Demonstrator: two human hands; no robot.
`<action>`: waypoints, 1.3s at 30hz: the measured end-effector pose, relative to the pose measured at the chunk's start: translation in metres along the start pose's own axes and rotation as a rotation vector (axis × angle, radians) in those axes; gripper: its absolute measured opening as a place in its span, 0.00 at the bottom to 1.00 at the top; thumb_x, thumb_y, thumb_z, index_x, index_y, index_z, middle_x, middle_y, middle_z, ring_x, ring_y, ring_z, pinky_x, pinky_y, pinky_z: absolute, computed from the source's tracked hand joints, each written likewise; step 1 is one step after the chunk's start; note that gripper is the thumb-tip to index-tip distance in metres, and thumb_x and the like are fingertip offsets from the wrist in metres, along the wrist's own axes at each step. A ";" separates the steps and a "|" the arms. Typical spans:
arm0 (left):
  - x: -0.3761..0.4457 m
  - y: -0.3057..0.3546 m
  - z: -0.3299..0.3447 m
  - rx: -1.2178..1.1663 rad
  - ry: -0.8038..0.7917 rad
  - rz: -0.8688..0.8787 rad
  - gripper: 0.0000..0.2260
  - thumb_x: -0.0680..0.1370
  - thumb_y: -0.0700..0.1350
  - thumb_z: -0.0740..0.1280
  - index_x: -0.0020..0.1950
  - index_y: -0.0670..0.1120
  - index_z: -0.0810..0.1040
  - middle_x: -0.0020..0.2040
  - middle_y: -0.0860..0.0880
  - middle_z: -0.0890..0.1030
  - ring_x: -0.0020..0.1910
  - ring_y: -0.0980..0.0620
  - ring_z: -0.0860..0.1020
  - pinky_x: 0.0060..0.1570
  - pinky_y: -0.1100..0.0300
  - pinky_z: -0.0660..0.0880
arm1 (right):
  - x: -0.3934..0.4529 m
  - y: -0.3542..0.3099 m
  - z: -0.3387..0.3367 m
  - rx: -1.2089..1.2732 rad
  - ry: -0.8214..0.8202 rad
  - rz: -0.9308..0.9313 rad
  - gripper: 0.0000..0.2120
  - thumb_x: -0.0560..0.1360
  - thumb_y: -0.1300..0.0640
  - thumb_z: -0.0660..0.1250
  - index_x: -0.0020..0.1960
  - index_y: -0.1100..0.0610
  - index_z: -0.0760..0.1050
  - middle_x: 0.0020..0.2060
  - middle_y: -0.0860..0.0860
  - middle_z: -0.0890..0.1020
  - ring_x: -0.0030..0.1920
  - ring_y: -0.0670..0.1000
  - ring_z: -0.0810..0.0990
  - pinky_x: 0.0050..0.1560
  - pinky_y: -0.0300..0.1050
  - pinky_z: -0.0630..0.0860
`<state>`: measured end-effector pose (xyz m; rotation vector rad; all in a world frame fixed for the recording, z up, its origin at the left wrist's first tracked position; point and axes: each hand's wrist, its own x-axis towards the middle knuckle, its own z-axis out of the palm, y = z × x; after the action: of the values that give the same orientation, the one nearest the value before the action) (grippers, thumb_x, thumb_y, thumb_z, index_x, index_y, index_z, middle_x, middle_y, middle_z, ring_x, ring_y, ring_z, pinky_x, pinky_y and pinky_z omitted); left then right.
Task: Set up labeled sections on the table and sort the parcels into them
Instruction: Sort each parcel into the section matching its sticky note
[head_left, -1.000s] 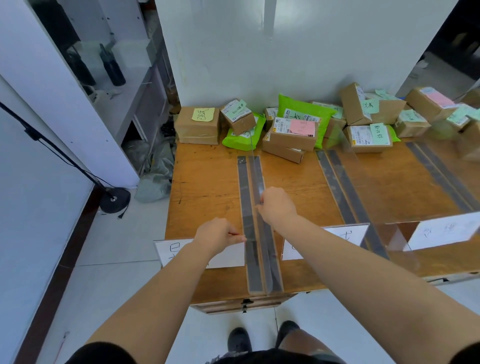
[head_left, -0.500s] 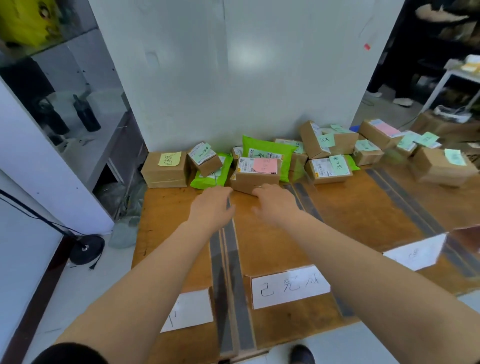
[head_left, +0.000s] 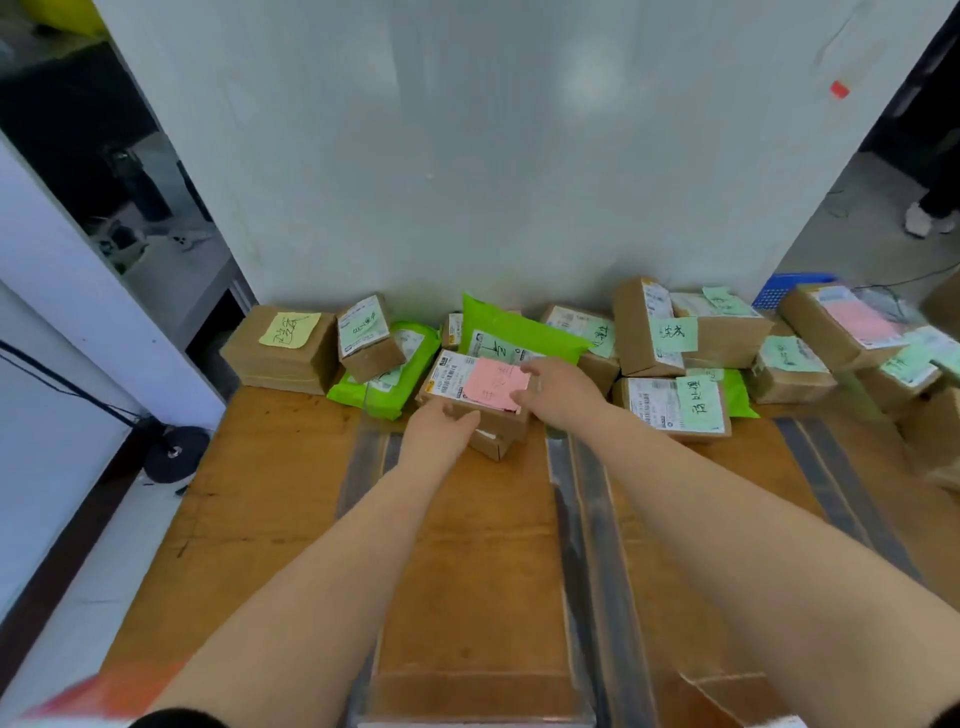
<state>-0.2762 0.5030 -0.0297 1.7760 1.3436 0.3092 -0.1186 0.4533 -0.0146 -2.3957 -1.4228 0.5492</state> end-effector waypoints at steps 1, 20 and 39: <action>0.006 0.000 0.006 -0.050 0.043 -0.037 0.16 0.76 0.49 0.65 0.59 0.41 0.74 0.51 0.49 0.76 0.46 0.53 0.71 0.42 0.62 0.66 | 0.013 0.004 0.001 -0.020 -0.016 -0.021 0.23 0.75 0.50 0.65 0.68 0.56 0.69 0.66 0.55 0.72 0.65 0.56 0.70 0.60 0.46 0.68; 0.018 -0.004 0.038 -0.593 0.324 -0.168 0.18 0.78 0.42 0.63 0.68 0.48 0.71 0.58 0.45 0.79 0.53 0.46 0.79 0.53 0.45 0.77 | 0.044 0.002 0.041 0.372 -0.011 -0.076 0.18 0.71 0.56 0.71 0.59 0.58 0.73 0.50 0.52 0.79 0.45 0.49 0.75 0.35 0.35 0.68; -0.178 -0.033 -0.066 -0.887 0.189 0.086 0.17 0.72 0.44 0.71 0.61 0.46 0.78 0.55 0.45 0.82 0.51 0.48 0.82 0.50 0.52 0.80 | -0.198 -0.087 0.032 0.978 0.348 -0.022 0.11 0.72 0.60 0.71 0.48 0.57 0.69 0.39 0.51 0.73 0.44 0.53 0.74 0.45 0.52 0.77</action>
<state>-0.4098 0.3806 0.0360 1.0633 1.0063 0.9698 -0.2870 0.3211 0.0291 -1.5744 -0.7511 0.5947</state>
